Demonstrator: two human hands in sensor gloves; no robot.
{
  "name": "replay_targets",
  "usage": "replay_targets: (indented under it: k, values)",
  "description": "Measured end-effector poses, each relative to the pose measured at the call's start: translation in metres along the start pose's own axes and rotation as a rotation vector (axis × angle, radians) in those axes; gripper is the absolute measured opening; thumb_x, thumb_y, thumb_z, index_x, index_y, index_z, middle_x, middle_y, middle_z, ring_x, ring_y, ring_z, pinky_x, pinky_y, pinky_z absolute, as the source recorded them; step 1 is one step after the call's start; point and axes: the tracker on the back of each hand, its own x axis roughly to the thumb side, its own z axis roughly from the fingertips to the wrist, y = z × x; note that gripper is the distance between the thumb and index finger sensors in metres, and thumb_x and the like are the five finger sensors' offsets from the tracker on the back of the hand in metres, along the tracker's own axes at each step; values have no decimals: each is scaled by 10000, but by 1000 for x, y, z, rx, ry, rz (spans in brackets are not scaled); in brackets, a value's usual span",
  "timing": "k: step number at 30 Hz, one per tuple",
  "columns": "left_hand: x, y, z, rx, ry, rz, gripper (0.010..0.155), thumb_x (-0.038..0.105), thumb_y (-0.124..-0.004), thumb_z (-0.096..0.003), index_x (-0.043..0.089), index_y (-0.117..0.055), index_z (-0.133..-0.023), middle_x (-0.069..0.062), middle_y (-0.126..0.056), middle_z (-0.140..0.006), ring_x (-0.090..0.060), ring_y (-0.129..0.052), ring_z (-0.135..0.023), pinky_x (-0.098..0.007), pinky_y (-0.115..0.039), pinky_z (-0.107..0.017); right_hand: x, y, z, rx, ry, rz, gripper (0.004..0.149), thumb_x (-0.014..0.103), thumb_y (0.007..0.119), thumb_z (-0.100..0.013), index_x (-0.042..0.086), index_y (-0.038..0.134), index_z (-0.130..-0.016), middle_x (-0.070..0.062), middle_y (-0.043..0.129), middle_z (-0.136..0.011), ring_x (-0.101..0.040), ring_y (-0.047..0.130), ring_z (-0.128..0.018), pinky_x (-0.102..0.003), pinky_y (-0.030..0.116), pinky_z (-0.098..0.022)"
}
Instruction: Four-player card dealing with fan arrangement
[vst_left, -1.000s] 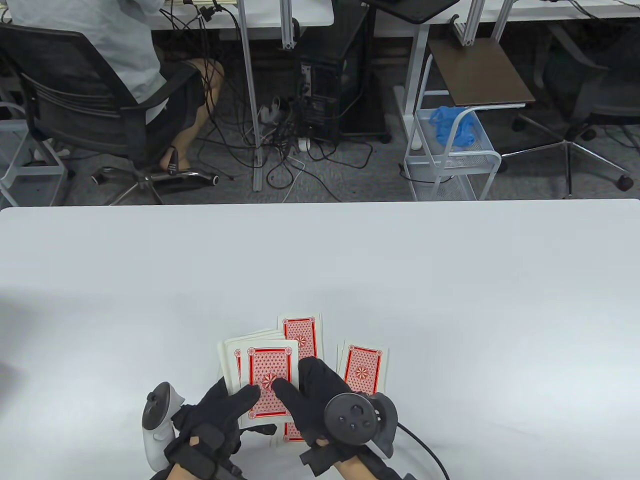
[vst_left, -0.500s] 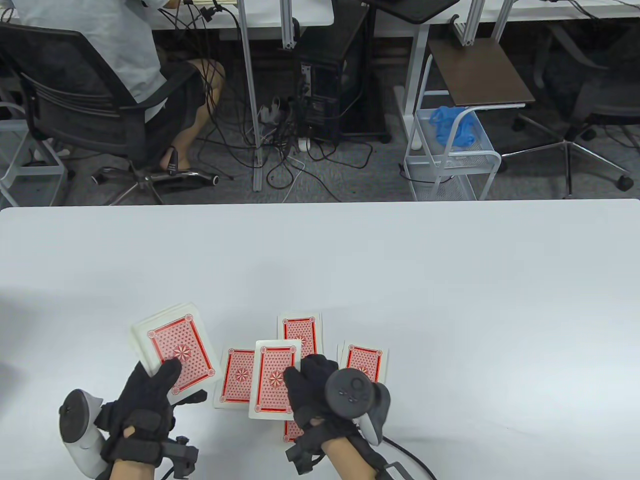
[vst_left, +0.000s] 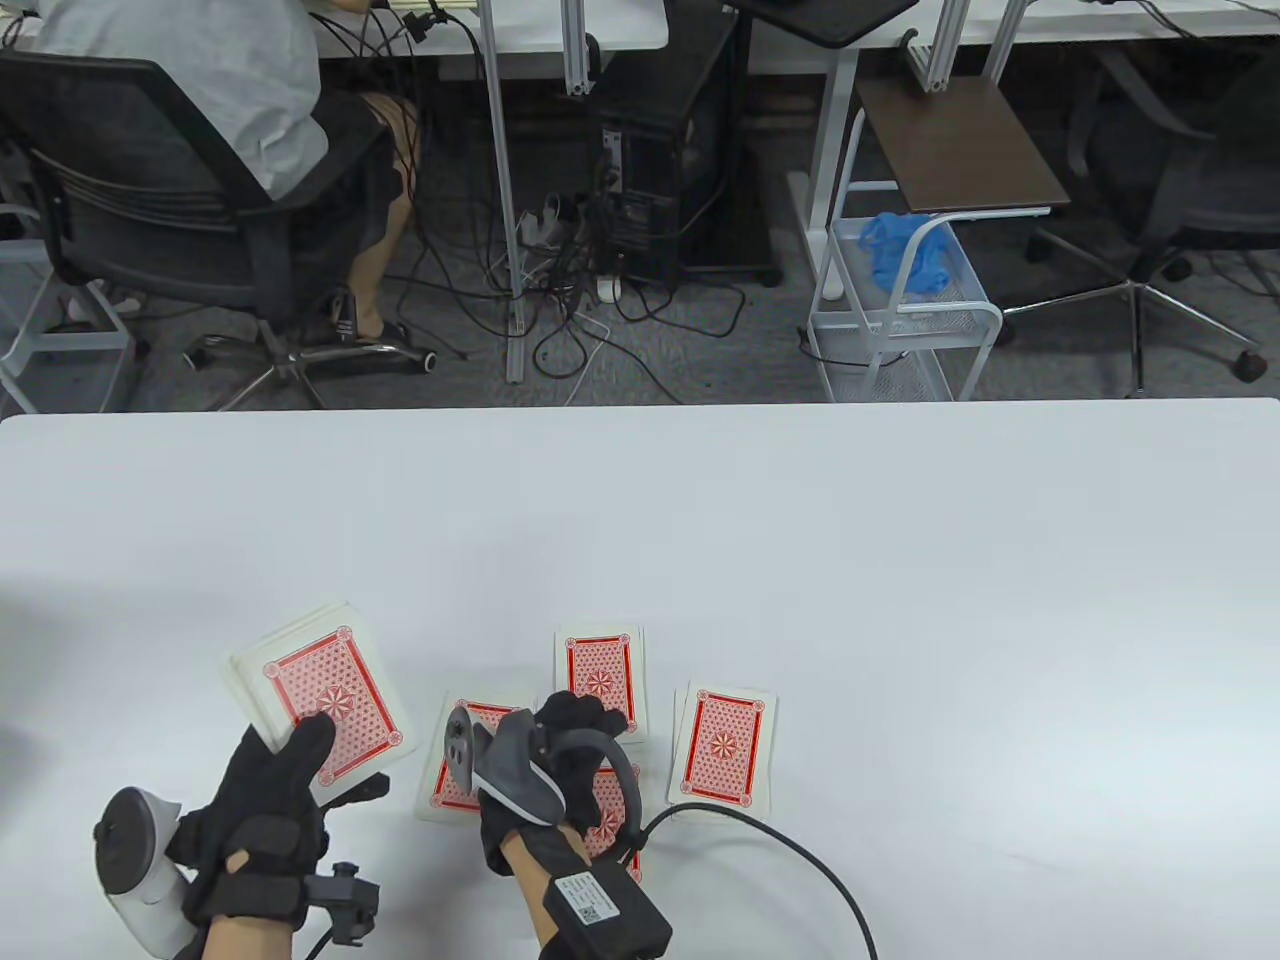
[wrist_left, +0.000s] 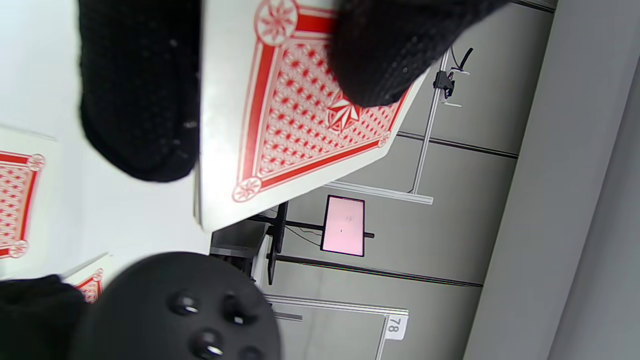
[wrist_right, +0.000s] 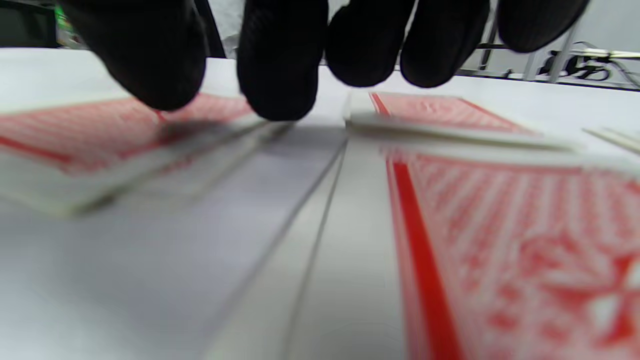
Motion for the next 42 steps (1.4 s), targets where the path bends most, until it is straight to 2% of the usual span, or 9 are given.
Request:
replay_targets:
  k: [4,7,15,22,26,29,31,35,42]
  values:
    - [-9,-14,-1,-48,58,-19,524,363,-830,-535,202,-756,-1027,-70,-981,-960,-387,-1101,-735,-441,-1014,-372,-22,-38,23,-247,-162,-480,562,425,531,-616,63,809,-943,-253,858,-896,-523,899,-721,-711,723,-519]
    - [-17,-34,-2,-156,90,1,525,366,-842,-532,207,-756,-1024,-59,-994,-949,-365,-1115,-731,-425,-1030,-370,-39,-53,45,-282,-248,-751,684,453,459,-604,-22,781,-977,-247,942,-800,-471,1018,-532,-668,819,-392]
    - [-30,-67,2,-299,139,-29,522,369,-945,-479,239,-817,-968,6,-1045,-888,-311,-1164,-665,-385,-1054,-320,-71,-41,75,-470,-288,-649,563,538,776,-532,100,735,-883,-42,866,-644,-289,967,-527,-580,843,-431]
    - [-37,-73,-1,-474,164,158,555,336,-828,-539,193,-704,-1061,-83,-930,-1017,-411,-1051,-805,-470,-988,-430,-86,-42,68,-367,-348,-854,408,398,734,-573,106,781,-853,-26,915,-629,-315,981,-609,-597,825,-483]
    - [-27,-62,-1,-348,138,103,542,329,-814,-551,197,-696,-1063,-77,-918,-1024,-402,-1053,-805,-462,-992,-431,-108,-41,48,-220,-313,-1174,445,359,574,-649,55,812,-870,-122,957,-709,-454,934,-686,-674,752,-511]
    - [-15,-46,0,-170,85,-91,540,336,-815,-544,197,-706,-1054,-73,-932,-1008,-394,-1067,-785,-451,-1000,-415,-125,-39,28,-333,-112,-1065,424,368,561,-646,80,857,-737,-168,931,-679,-509,880,-707,-714,707,-523]
    - [-12,-39,0,-119,70,-142,539,337,-815,-542,192,-710,-1051,-76,-934,-1003,-397,-1070,-776,-450,-1001,-409,-131,-35,13,-263,-15,-941,383,361,641,-629,69,872,-721,-225,841,-815,-557,771,-802,-743,640,-563]
    - [-11,-35,-1,-133,73,-49,537,336,-814,-545,191,-711,-1052,-82,-933,-1004,-402,-1065,-779,-456,-995,-412,-132,-17,-22,-2,95,-659,411,374,757,-606,57,863,-844,-329,617,-1012,-651,517,-928,-807,489,-606]
    - [-6,-37,0,-137,41,-90,537,335,-814,-543,191,-714,-1051,-84,-943,-997,-402,-1064,-781,-461,-993,-413,-116,8,-40,-2,329,-148,445,439,820,-557,47,906,-748,-278,728,-915,-620,636,-868,-801,516,-596]
